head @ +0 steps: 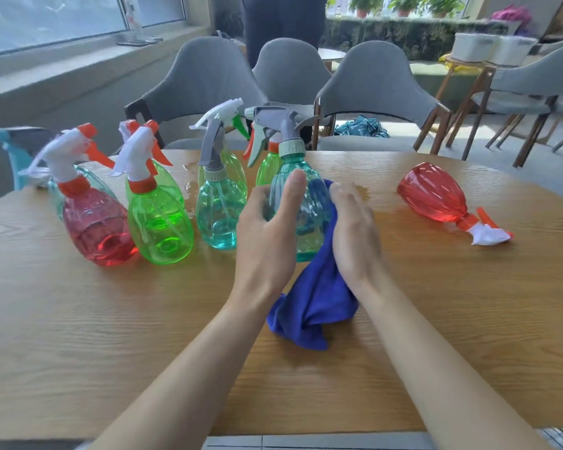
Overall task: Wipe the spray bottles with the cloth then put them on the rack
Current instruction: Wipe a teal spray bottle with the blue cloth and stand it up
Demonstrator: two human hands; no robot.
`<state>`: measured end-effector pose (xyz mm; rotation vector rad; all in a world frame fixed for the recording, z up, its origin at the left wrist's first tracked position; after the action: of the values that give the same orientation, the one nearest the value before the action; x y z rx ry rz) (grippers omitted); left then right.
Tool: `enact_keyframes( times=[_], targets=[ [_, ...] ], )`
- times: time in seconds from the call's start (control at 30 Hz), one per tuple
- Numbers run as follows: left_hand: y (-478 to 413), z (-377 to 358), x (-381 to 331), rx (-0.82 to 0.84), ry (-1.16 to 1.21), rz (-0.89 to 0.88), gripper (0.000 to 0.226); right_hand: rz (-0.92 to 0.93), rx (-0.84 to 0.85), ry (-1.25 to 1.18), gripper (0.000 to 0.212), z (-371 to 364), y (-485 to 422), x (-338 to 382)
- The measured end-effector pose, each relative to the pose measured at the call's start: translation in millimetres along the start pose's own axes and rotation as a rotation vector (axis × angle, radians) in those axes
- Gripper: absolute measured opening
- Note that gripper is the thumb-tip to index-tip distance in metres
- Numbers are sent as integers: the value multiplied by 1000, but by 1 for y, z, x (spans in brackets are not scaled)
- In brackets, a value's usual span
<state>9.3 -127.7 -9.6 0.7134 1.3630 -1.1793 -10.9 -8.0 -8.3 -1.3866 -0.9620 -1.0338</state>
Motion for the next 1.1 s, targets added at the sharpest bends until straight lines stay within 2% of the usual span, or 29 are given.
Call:
enact_keyframes(
  times=[0.07,0.17,0.3,0.43,0.53,0.6,0.7,0.8,0.87,1.0,1.1],
  targets=[
    [0,2,-1,-47,26,40,62,44,14,80,31,-5,9,0],
    [-2,1,-2,-55,43,48,40,183,-15,152,26,-6,12,8],
    [3,-3,-5,19,21,-27,37,342,-43,173,20,0,9,14],
    [1,-4,-4,70,-18,-40,37,260,-44,107,22,3,3,11],
    [-2,1,0,11,-35,-40,40,74,-17,71,28,0,1,4],
    [-3,3,2,-41,-24,-43,46,8,15,130,34,-2,4,-1],
    [-3,3,2,-42,-26,-58,47,112,8,212,34,-3,6,1],
    [2,-3,1,45,-62,-82,41,259,-59,221,27,1,1,10],
    [6,-6,1,91,-116,-107,40,228,-103,172,28,6,-3,11],
    [5,-7,2,79,-183,-128,44,13,-127,174,32,8,-2,3],
    [0,-3,4,-7,-130,-88,43,47,-59,293,27,0,7,1]
  ],
)
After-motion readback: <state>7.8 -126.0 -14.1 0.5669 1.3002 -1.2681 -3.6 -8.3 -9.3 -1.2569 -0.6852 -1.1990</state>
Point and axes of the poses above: each hand's wrist, its own y-axis away from the middle knuckle, its own z-axis out of the back of the hand, x = y × z, the point moved 2 cm from there along -y, towards the middle knuckle, and after that the axes turned 10 degrees about -y, right-handed, at the moved point
